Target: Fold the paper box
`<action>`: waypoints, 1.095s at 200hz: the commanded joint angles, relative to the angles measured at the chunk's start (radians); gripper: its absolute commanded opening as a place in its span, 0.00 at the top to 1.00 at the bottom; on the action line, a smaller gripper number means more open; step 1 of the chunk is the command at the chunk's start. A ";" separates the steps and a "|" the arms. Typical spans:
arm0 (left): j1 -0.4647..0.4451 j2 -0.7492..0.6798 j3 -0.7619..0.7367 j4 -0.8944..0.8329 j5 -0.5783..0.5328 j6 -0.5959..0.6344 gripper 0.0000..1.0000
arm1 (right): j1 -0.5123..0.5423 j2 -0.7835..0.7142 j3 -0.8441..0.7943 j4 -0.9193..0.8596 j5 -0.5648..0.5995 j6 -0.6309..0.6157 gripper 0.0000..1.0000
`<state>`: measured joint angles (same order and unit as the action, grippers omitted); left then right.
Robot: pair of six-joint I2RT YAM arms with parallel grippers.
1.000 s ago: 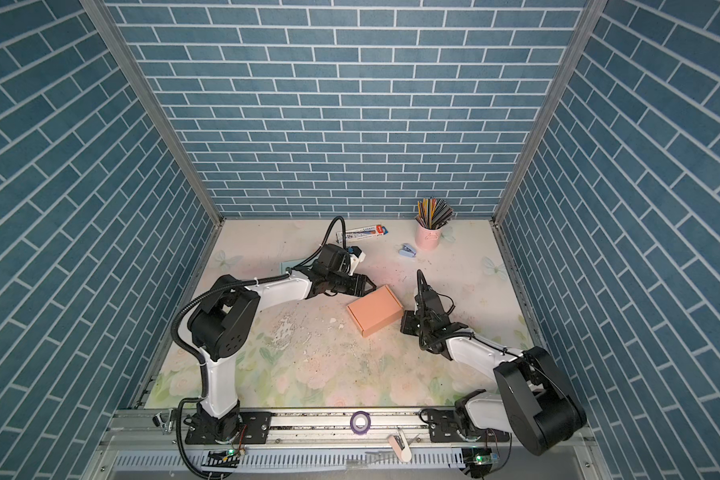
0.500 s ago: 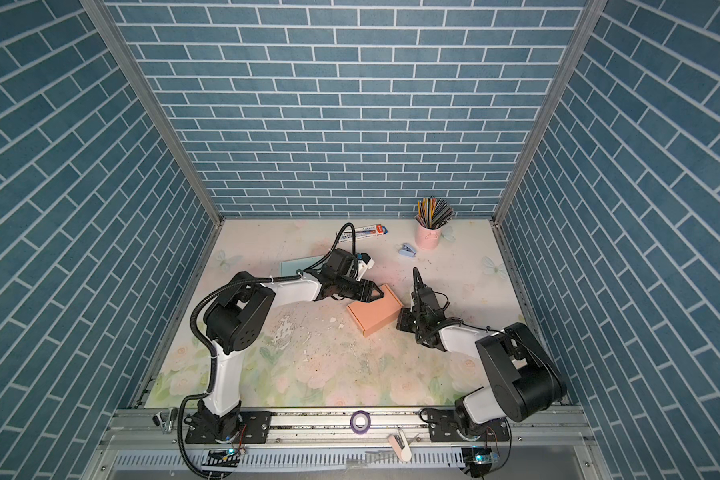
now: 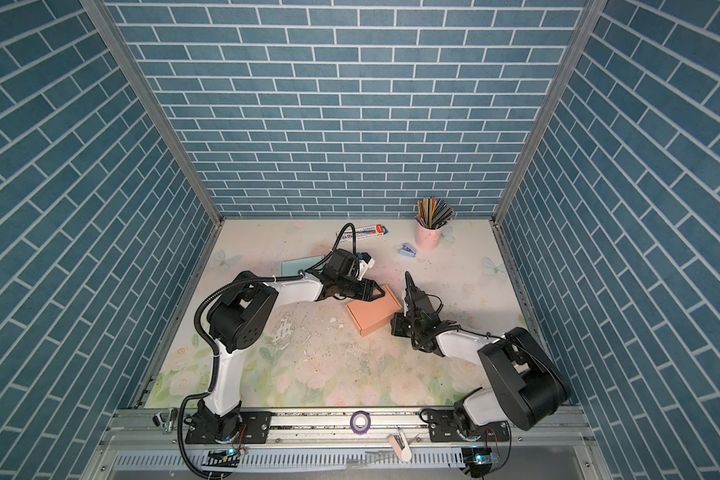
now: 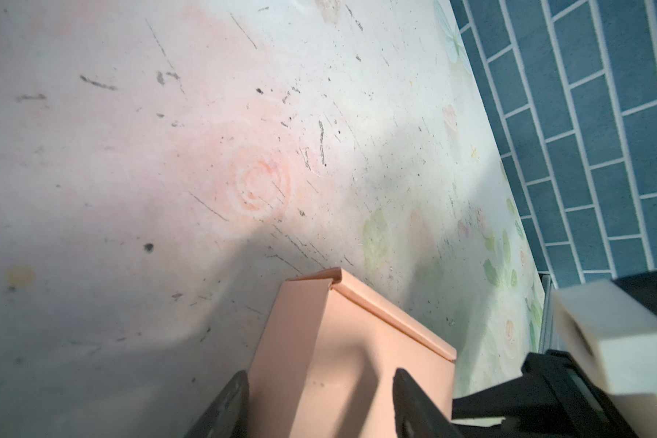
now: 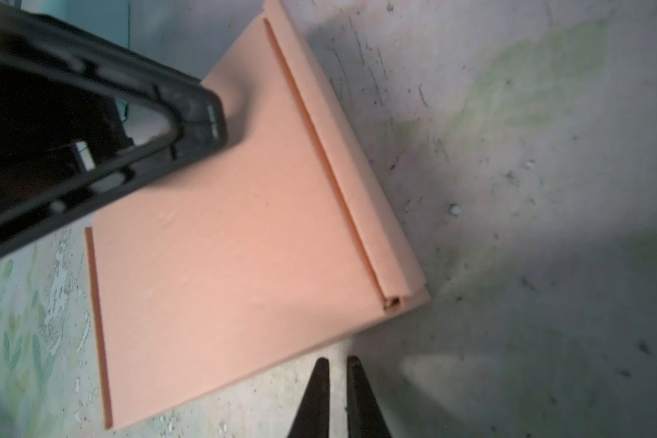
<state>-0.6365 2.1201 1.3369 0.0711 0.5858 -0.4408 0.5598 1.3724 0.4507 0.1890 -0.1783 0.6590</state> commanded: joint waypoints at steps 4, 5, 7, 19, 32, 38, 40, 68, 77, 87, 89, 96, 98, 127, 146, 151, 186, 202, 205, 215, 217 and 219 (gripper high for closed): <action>0.039 -0.023 0.028 -0.059 -0.043 0.013 0.38 | 0.003 -0.114 -0.028 -0.100 0.057 0.020 0.82; 0.040 -0.025 0.029 -0.062 -0.044 0.015 0.38 | 0.003 -0.119 -0.029 -0.104 0.059 0.020 0.82; 0.041 -0.028 0.030 -0.067 -0.047 0.018 0.37 | 0.003 -0.128 -0.028 -0.114 0.063 0.017 0.81; 0.049 -0.053 0.036 -0.098 -0.072 0.041 0.37 | 0.004 -0.179 -0.022 -0.169 0.083 0.001 0.77; 0.052 -0.082 0.040 -0.134 -0.107 0.064 0.37 | 0.004 -0.218 -0.005 -0.225 0.085 -0.023 0.72; 0.052 -0.100 0.036 -0.146 -0.123 0.072 0.37 | 0.002 -0.230 0.005 -0.244 0.109 -0.033 0.69; 0.052 -0.105 0.034 -0.149 -0.126 0.075 0.37 | 0.002 -0.234 0.009 -0.251 0.110 -0.035 0.69; 0.049 -0.209 -0.032 -0.167 -0.169 0.079 0.36 | -0.010 -0.232 0.075 -0.305 0.103 -0.083 0.58; 0.045 -0.250 -0.064 -0.172 -0.185 0.082 0.36 | -0.017 -0.214 0.102 -0.317 0.097 -0.097 0.56; 0.041 -0.296 -0.105 -0.177 -0.202 0.079 0.36 | -0.023 -0.193 0.137 -0.336 0.062 -0.116 0.54; 0.041 -0.309 -0.113 -0.178 -0.204 0.079 0.36 | -0.024 -0.188 0.144 -0.339 0.059 -0.119 0.53; 0.037 -0.343 -0.141 -0.183 -0.217 0.078 0.35 | -0.029 -0.174 0.165 -0.350 0.051 -0.132 0.51; 0.036 -0.355 -0.149 -0.185 -0.221 0.079 0.35 | -0.028 -0.169 0.171 -0.353 0.049 -0.136 0.51; 0.011 -0.504 -0.268 -0.205 -0.272 0.057 0.34 | -0.056 -0.129 0.226 -0.358 0.026 -0.161 0.42; -0.012 -0.586 -0.339 -0.220 -0.305 0.038 0.32 | -0.083 -0.091 0.264 -0.363 0.000 -0.180 0.38; -0.019 -0.606 -0.358 -0.221 -0.314 0.029 0.32 | -0.091 -0.079 0.278 -0.366 -0.010 -0.187 0.36; -0.075 -0.704 -0.487 -0.195 -0.348 -0.048 0.31 | -0.140 0.004 0.358 -0.387 -0.069 -0.232 0.31; -0.098 -0.713 -0.534 -0.168 -0.346 -0.084 0.31 | -0.157 0.039 0.392 -0.397 -0.093 -0.250 0.29; -0.102 -0.714 -0.542 -0.160 -0.345 -0.091 0.32 | -0.160 0.043 0.397 -0.399 -0.097 -0.253 0.29; -0.113 -0.714 -0.569 -0.132 -0.342 -0.115 0.31 | -0.167 0.063 0.415 -0.404 -0.109 -0.263 0.28; -0.115 -0.714 -0.573 -0.126 -0.342 -0.120 0.31 | -0.168 0.066 0.418 -0.405 -0.112 -0.264 0.28; -0.117 -0.714 -0.579 -0.121 -0.343 -0.124 0.31 | -0.170 0.071 0.422 -0.405 -0.114 -0.266 0.28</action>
<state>-0.7292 1.4117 0.8104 -0.1009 0.2653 -0.4850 0.4072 1.4059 0.8261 -0.1753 -0.2356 0.4530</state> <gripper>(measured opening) 0.686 0.716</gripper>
